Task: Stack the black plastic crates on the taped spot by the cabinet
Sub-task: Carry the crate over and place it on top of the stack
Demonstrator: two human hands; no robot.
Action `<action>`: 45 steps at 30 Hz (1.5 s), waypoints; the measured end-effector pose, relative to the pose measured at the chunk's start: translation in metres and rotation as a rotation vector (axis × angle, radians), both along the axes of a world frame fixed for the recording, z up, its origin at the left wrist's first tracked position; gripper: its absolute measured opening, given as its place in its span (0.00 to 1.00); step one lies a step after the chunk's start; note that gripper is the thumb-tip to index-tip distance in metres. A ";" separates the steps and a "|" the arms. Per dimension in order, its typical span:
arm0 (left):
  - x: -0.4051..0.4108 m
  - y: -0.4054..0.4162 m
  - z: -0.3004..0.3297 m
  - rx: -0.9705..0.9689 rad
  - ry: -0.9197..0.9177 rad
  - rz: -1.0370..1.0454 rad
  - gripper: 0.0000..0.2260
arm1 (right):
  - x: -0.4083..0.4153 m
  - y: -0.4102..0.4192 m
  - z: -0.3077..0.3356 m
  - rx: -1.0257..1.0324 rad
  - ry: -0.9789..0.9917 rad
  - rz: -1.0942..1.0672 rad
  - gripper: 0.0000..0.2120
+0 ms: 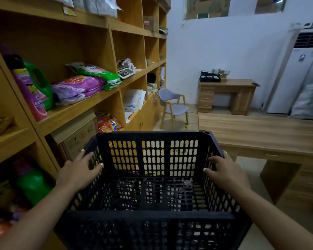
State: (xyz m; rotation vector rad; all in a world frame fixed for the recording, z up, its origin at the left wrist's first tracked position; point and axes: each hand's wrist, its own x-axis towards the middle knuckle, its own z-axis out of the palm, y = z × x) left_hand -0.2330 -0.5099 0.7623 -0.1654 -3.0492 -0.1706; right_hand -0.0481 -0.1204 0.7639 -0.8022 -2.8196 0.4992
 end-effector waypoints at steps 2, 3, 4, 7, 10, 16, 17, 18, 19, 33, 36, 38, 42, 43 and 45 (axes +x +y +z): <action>0.001 0.002 -0.002 -0.037 0.001 0.001 0.34 | 0.000 -0.003 0.001 0.041 -0.058 0.001 0.27; 0.002 0.003 -0.002 -0.047 0.008 0.003 0.34 | 0.000 -0.004 0.001 0.061 -0.076 0.000 0.28; 0.002 0.003 -0.003 -0.052 0.014 0.002 0.34 | 0.000 -0.005 0.001 0.073 -0.093 0.000 0.30; 0.001 0.002 -0.005 -0.069 0.024 -0.008 0.34 | 0.001 -0.007 0.002 0.076 -0.106 0.005 0.32; 0.001 0.001 -0.007 -0.081 0.022 -0.009 0.35 | 0.001 -0.005 0.001 0.047 -0.074 0.008 0.32; -0.001 0.000 -0.002 -0.015 0.014 -0.006 0.34 | 0.001 -0.002 0.001 0.024 -0.033 0.002 0.30; -0.003 -0.001 -0.001 0.025 0.001 -0.005 0.36 | 0.001 -0.002 0.001 0.016 -0.020 0.001 0.30; -0.007 -0.004 -0.001 0.099 -0.004 -0.001 0.39 | 0.001 -0.003 0.002 0.002 0.002 0.002 0.30; -0.010 -0.005 0.000 0.195 -0.006 0.010 0.41 | 0.001 -0.004 0.003 -0.014 0.033 0.006 0.29; -0.065 -0.051 0.021 0.371 -0.049 -0.122 0.34 | -0.014 -0.080 0.006 -0.079 0.147 -0.109 0.26; -0.075 -0.057 0.016 0.377 -0.055 -0.164 0.32 | -0.018 -0.093 0.005 -0.075 0.141 -0.141 0.26; -0.077 -0.058 0.014 0.364 -0.051 -0.205 0.32 | -0.018 -0.097 0.005 -0.054 0.127 -0.175 0.26; -0.081 -0.059 0.011 0.227 -0.084 -0.244 0.32 | -0.019 -0.104 0.005 0.020 0.062 -0.203 0.25; -0.082 -0.059 0.011 0.208 -0.092 -0.249 0.32 | -0.019 -0.106 0.005 0.040 0.045 -0.204 0.25; -0.084 -0.061 0.008 0.197 -0.102 -0.257 0.33 | -0.019 -0.110 0.005 0.096 0.003 -0.215 0.25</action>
